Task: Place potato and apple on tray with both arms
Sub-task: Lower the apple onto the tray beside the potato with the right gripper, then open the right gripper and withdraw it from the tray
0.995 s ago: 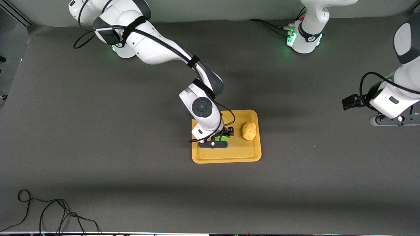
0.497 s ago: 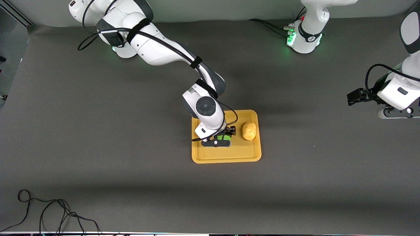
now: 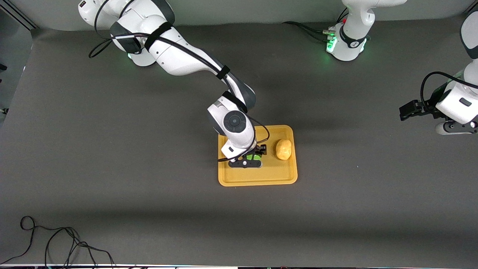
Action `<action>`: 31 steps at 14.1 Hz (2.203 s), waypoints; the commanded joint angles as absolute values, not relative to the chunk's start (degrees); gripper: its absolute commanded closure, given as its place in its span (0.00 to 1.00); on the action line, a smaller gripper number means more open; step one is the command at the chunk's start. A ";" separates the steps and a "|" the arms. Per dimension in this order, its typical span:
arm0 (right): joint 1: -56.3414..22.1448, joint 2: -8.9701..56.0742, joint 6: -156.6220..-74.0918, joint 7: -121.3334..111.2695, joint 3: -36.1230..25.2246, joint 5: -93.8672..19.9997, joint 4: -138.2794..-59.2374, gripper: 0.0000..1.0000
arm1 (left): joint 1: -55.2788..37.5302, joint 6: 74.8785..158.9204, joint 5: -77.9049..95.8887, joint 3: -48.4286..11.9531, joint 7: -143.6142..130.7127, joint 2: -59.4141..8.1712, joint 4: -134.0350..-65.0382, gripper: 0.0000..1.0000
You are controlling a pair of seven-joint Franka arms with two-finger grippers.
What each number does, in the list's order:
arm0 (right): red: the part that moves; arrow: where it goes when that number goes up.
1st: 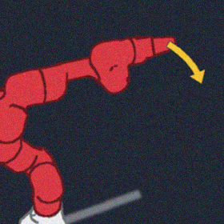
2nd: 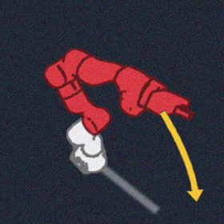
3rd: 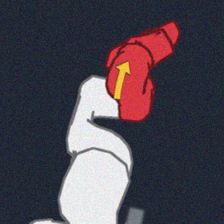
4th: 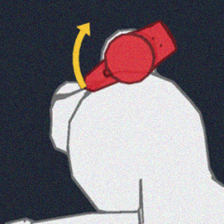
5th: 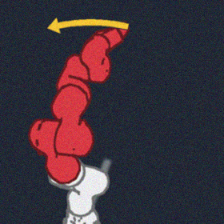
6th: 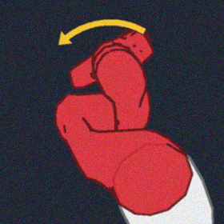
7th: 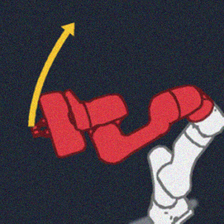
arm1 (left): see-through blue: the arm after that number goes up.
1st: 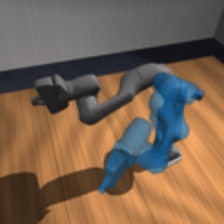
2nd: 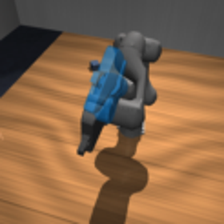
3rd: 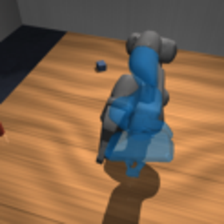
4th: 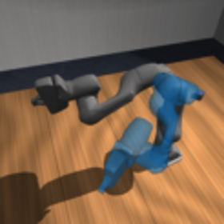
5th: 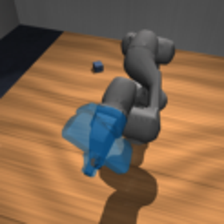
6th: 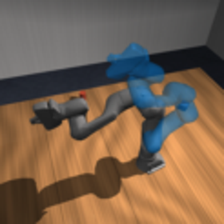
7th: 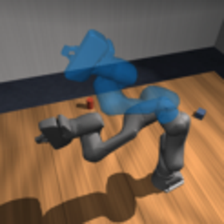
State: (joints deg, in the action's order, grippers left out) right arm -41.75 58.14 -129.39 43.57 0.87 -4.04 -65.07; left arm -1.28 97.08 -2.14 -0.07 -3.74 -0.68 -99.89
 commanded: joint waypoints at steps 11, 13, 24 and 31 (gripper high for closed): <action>-41.75 56.17 -128.33 45.62 0.35 -3.34 -65.48 0.00 | -0.97 99.67 -1.58 -0.26 -2.55 2.02 -103.62 0.00; -41.22 53.72 -125.70 45.01 0.00 -3.25 -65.56 0.00 | -0.97 99.67 -1.58 -0.35 -2.64 2.02 -103.62 0.00; -23.21 18.83 -110.70 32.89 -1.75 -3.52 -87.01 0.00 | -1.05 99.14 -1.49 -0.44 -2.64 2.11 -103.71 0.00; -8.73 4.06 -94.51 15.31 -4.04 -2.73 -87.89 0.00 | -1.05 99.23 -1.41 -0.44 -2.64 2.11 -103.80 0.00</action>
